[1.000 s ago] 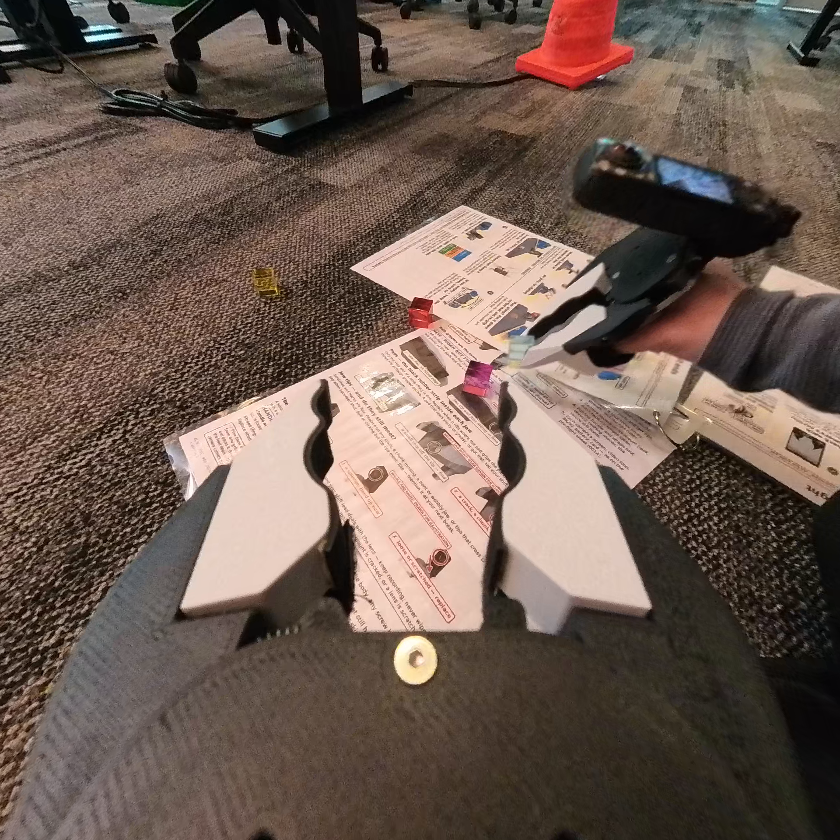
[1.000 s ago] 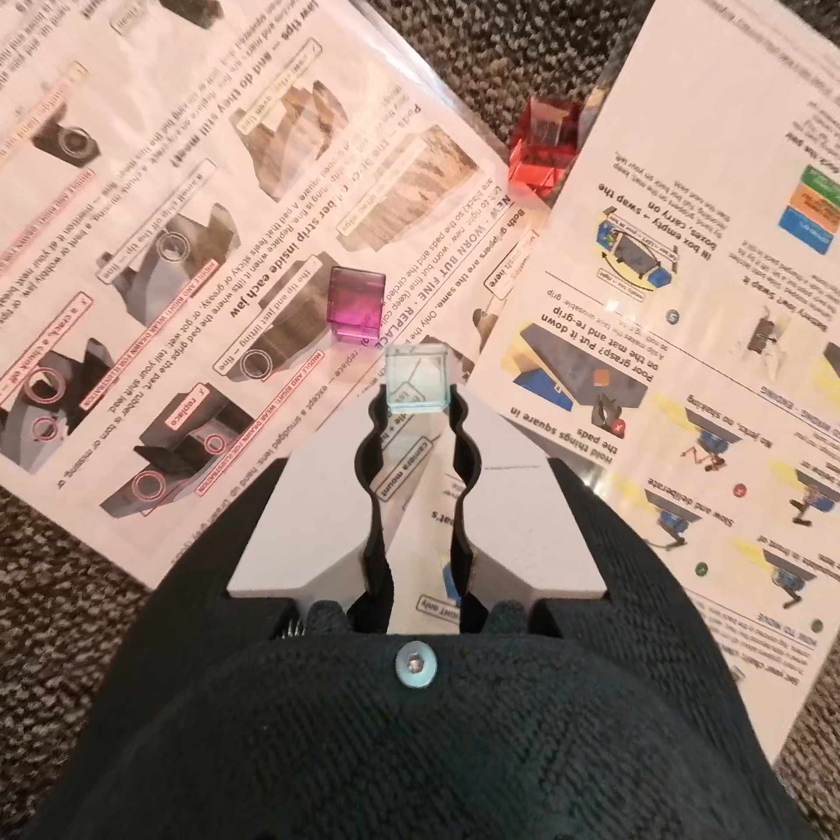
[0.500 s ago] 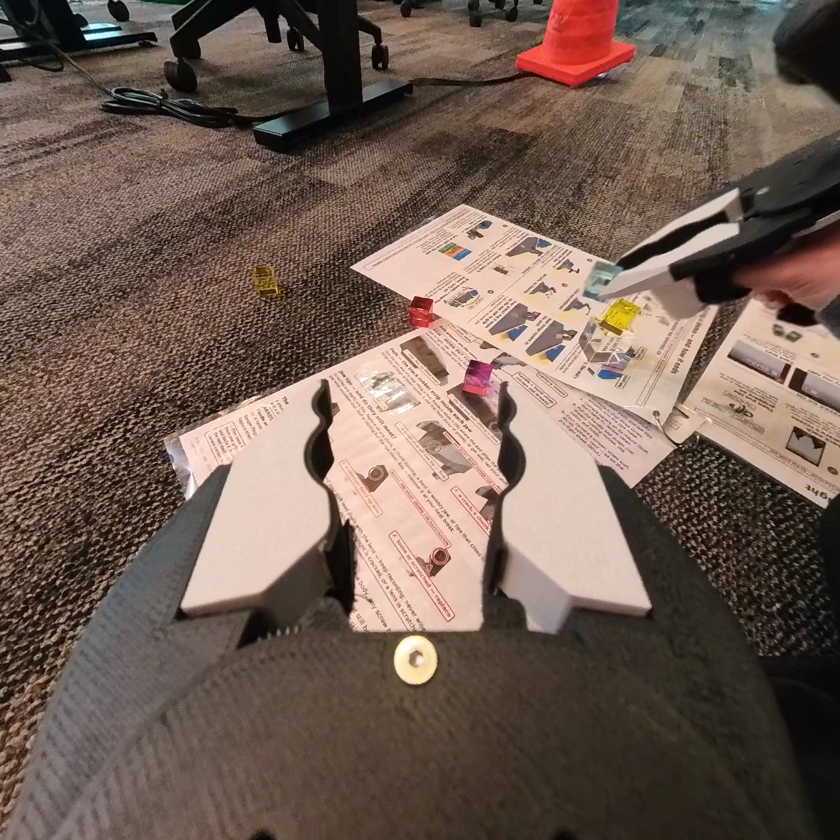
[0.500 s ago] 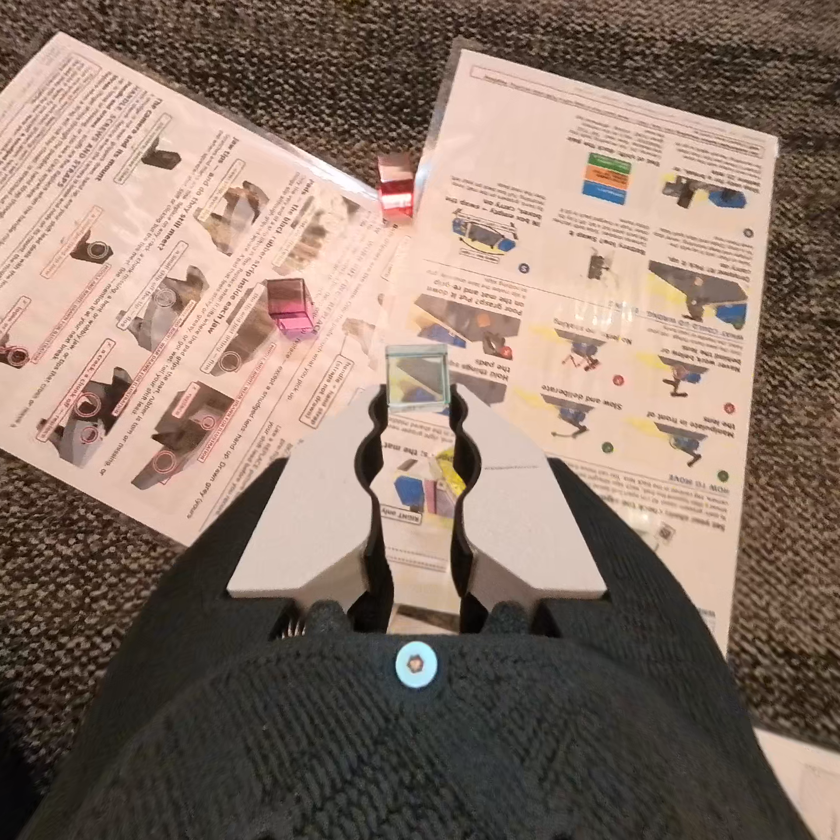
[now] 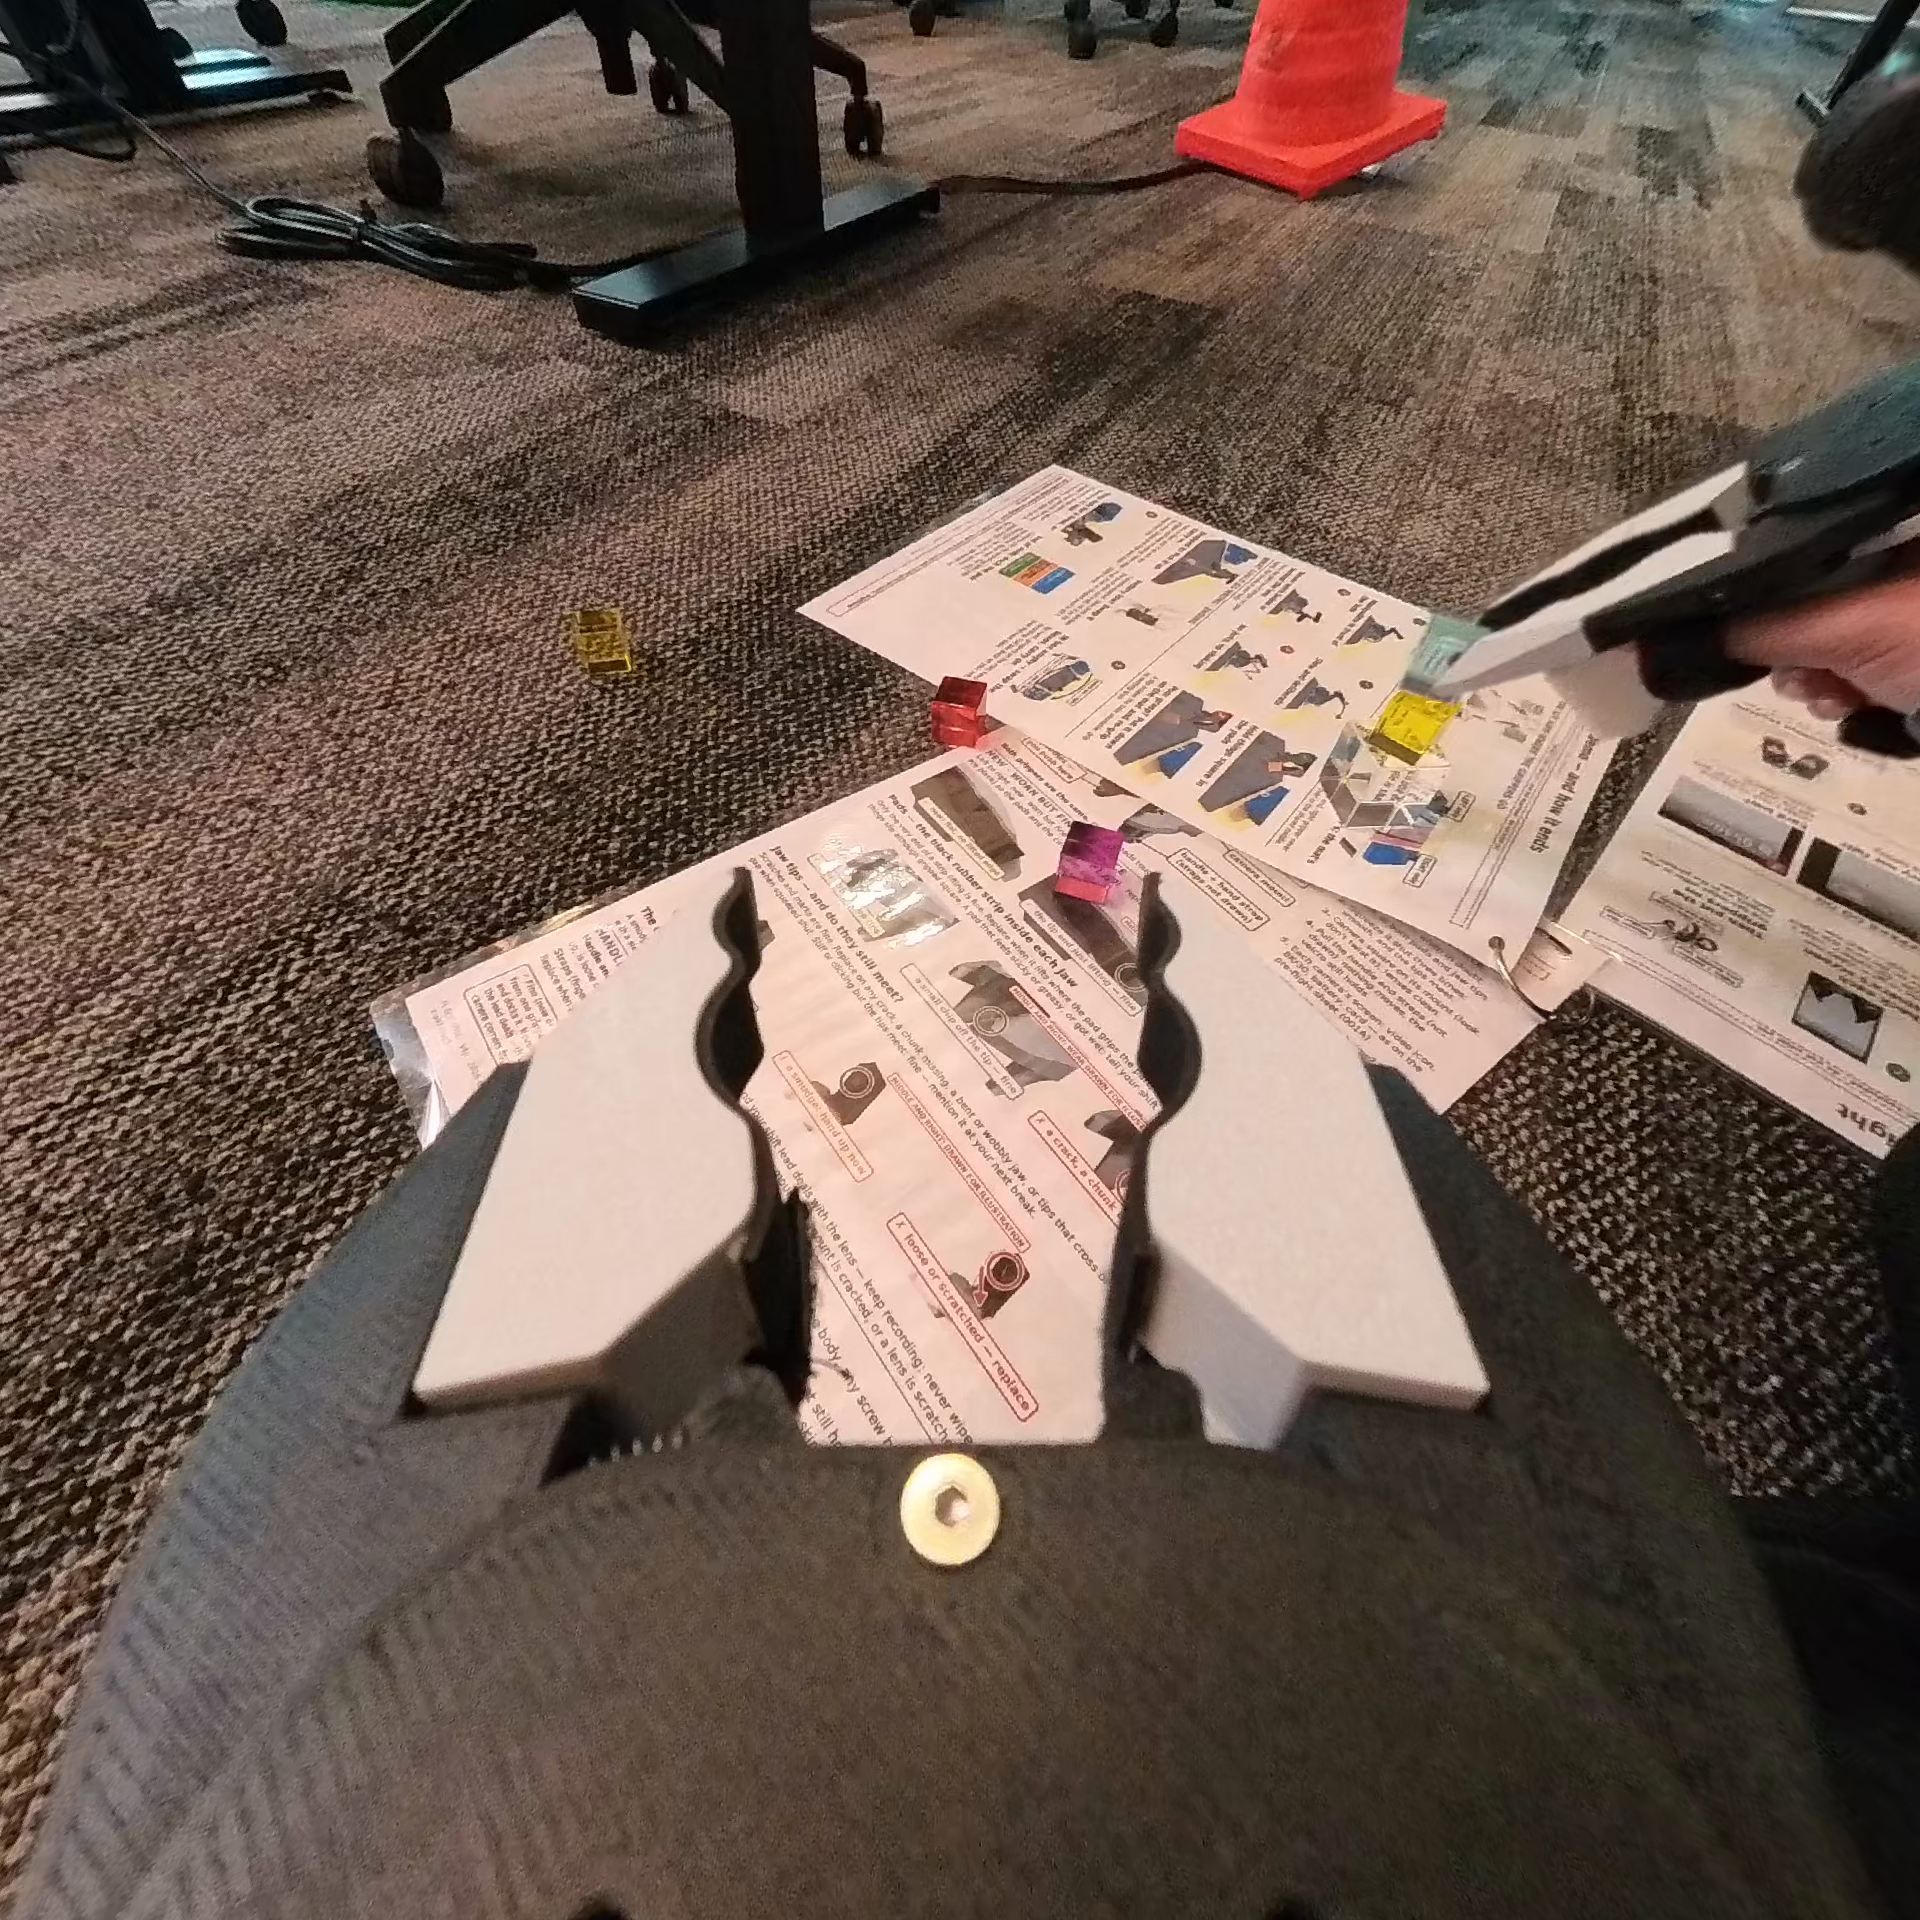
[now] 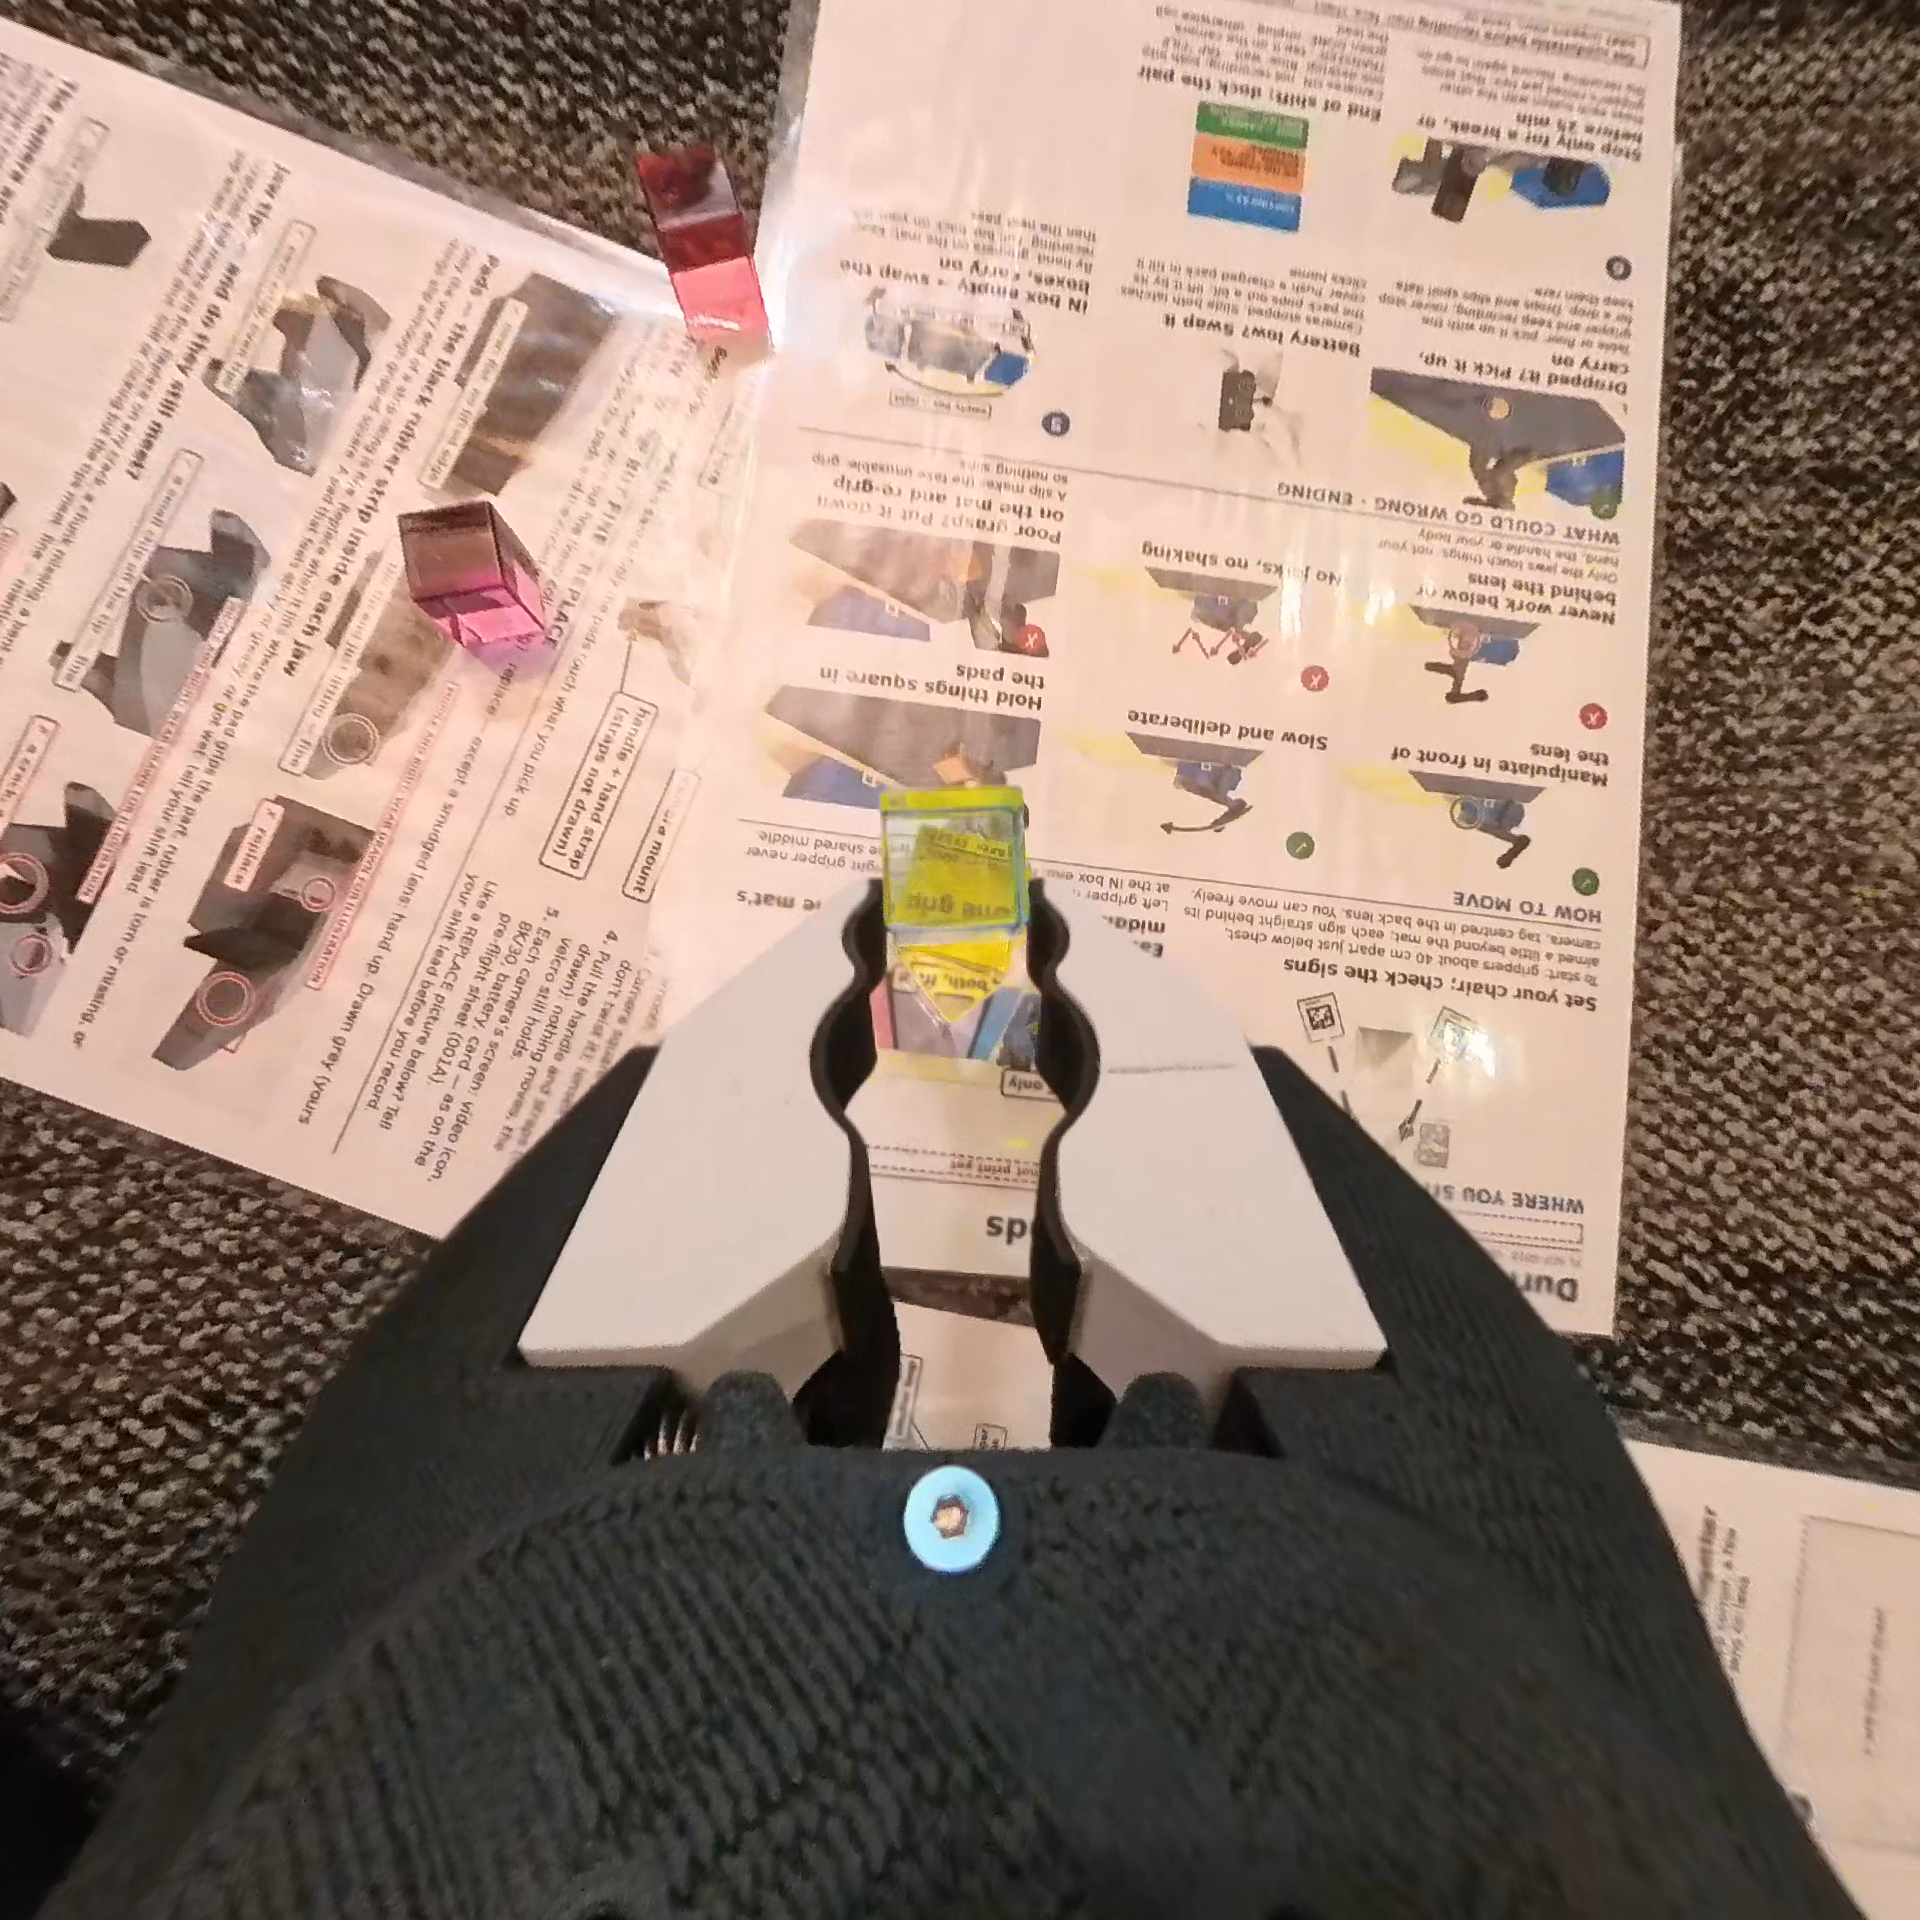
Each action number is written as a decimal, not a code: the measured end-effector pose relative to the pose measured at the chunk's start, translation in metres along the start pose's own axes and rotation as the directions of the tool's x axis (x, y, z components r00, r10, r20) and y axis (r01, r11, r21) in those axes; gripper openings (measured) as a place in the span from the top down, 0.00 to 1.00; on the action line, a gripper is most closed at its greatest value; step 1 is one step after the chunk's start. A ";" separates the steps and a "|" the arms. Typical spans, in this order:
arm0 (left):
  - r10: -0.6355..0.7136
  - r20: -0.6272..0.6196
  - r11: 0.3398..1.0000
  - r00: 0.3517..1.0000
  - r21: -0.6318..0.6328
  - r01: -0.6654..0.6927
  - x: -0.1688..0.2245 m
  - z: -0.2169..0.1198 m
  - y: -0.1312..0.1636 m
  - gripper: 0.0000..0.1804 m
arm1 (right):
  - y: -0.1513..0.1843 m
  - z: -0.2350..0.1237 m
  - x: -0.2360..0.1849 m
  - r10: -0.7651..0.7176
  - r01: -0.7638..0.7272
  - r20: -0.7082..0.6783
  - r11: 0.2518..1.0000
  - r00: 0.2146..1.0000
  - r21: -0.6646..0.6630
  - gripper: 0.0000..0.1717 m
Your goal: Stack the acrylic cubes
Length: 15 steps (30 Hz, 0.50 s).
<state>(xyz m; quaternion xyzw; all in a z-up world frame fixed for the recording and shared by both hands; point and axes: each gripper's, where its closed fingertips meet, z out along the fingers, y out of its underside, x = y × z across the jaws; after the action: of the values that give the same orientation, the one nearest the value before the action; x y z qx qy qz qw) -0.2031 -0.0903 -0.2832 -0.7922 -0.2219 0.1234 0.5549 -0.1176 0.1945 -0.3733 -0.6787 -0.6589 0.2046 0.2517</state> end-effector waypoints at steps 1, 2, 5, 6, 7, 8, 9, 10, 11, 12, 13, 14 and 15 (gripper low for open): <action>0.000 -0.001 1.000 1.000 -0.001 0.000 0.000 0.000 0.000 0.60 | 0.003 0.001 0.000 0.003 -0.003 0.001 1.000 1.000 -0.007 0.86; -0.001 -0.001 1.000 1.000 -0.001 0.001 0.000 0.000 0.000 0.60 | 0.005 0.003 0.001 0.004 -0.004 0.002 1.000 1.000 -0.014 0.86; -0.001 -0.002 1.000 1.000 0.000 0.001 0.000 0.000 0.000 0.60 | 0.008 0.004 0.002 0.011 -0.011 0.002 1.000 1.000 -0.019 0.86; -0.001 -0.002 1.000 1.000 0.000 0.001 0.000 0.000 0.000 0.60 | 0.008 0.004 0.002 0.015 -0.015 0.003 1.000 1.000 -0.017 0.86; -0.002 -0.002 1.000 1.000 0.001 0.002 0.000 0.000 0.000 0.60 | 0.008 0.004 0.003 0.017 -0.017 0.003 1.000 1.000 -0.018 0.86; -0.002 -0.002 1.000 1.000 0.001 0.002 0.000 0.000 0.000 0.60 | 0.009 0.004 0.003 0.015 -0.015 0.003 1.000 1.000 -0.018 0.86; -0.002 -0.002 1.000 1.000 0.001 0.002 0.000 0.000 0.000 0.60 | 0.009 0.004 0.003 0.012 -0.012 0.001 1.000 1.000 -0.018 0.86; -0.002 -0.002 1.000 1.000 0.001 0.002 0.000 0.000 0.000 0.60 | 0.009 0.004 0.003 0.006 -0.006 -0.001 1.000 1.000 -0.018 0.85; -0.002 -0.002 1.000 1.000 0.002 0.002 0.000 0.000 0.000 0.60 | 0.008 0.004 0.003 0.000 0.000 -0.005 1.000 1.000 -0.017 0.84; -0.002 -0.002 1.000 1.000 0.002 0.002 0.000 0.000 0.000 0.60 | 0.007 0.003 0.004 -0.002 0.002 -0.010 1.000 1.000 -0.009 0.79; -0.002 -0.002 1.000 1.000 0.002 0.002 0.000 0.000 0.000 0.60 | 0.004 0.001 0.005 -0.001 0.001 -0.014 1.000 1.000 0.004 0.75; -0.002 -0.002 1.000 1.000 0.003 0.002 0.000 0.000 0.000 0.60 | -0.001 -0.002 0.005 0.003 -0.002 -0.015 1.000 1.000 0.024 0.72; -0.002 -0.001 1.000 1.000 0.004 0.002 0.000 0.000 -0.001 0.60 | -0.007 -0.005 0.004 0.004 -0.003 -0.014 0.999 1.000 0.051 0.70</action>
<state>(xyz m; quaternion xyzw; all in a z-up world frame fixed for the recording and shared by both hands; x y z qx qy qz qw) -0.2031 -0.0902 -0.2826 -0.7910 -0.2221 0.1226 0.5567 -0.1205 0.1979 -0.3649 -0.6747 -0.6506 0.2169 0.2730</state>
